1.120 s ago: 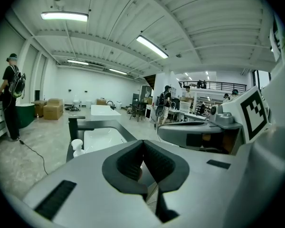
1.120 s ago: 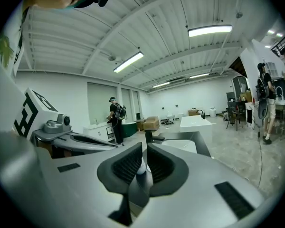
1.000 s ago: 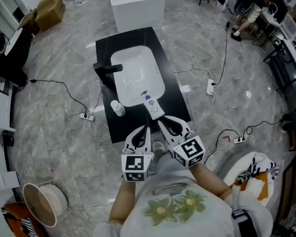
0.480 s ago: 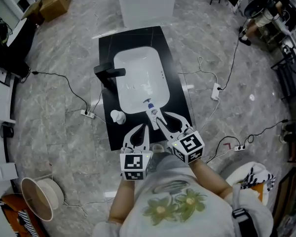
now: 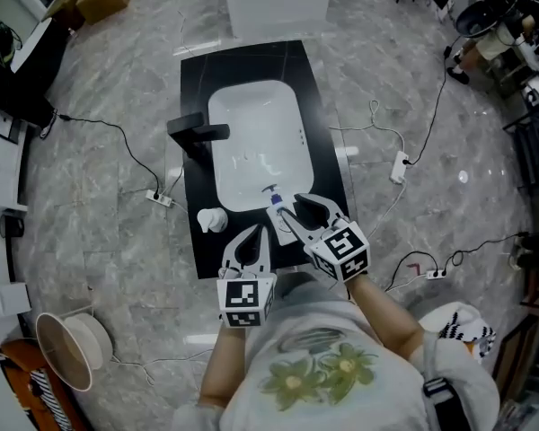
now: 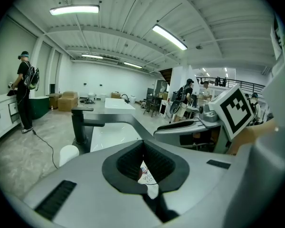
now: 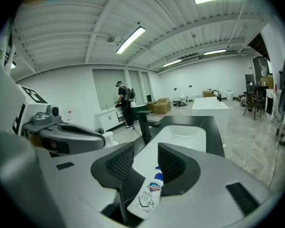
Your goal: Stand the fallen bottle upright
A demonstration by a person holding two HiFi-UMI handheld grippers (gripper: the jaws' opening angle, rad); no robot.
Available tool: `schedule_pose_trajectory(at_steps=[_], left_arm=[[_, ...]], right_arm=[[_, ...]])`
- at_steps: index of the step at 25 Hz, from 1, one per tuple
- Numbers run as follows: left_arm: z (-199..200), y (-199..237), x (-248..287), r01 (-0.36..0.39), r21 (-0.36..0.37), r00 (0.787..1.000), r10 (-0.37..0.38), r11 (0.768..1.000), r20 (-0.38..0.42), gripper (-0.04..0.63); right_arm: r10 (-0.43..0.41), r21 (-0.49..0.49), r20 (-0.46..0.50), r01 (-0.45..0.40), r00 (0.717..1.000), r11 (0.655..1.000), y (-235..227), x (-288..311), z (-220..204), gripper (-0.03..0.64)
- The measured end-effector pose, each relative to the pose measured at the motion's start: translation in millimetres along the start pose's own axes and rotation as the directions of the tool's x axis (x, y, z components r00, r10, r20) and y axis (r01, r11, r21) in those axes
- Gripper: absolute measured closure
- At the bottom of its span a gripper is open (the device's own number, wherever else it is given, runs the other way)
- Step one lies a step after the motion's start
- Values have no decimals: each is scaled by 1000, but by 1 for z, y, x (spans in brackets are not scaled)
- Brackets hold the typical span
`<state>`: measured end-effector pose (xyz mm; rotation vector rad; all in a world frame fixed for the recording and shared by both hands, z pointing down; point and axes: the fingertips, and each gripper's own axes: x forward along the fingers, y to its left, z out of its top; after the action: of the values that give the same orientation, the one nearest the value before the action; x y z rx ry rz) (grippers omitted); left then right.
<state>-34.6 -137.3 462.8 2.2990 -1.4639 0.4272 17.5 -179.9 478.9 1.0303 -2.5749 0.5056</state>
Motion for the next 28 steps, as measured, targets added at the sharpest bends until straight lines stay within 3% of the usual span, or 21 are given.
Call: schedule_pose_trajectory(at_steps=[16, 28], left_arm=[[-15, 30, 40, -40, -77, 997, 35, 996, -63, 586], [-31, 46, 55, -54, -99, 994, 44, 994, -101, 586]], right_arm=[[113, -6, -184, -116, 976, 993, -42, 75, -37, 474], [169, 47, -325, -163, 931, 986, -58, 123, -78, 454]])
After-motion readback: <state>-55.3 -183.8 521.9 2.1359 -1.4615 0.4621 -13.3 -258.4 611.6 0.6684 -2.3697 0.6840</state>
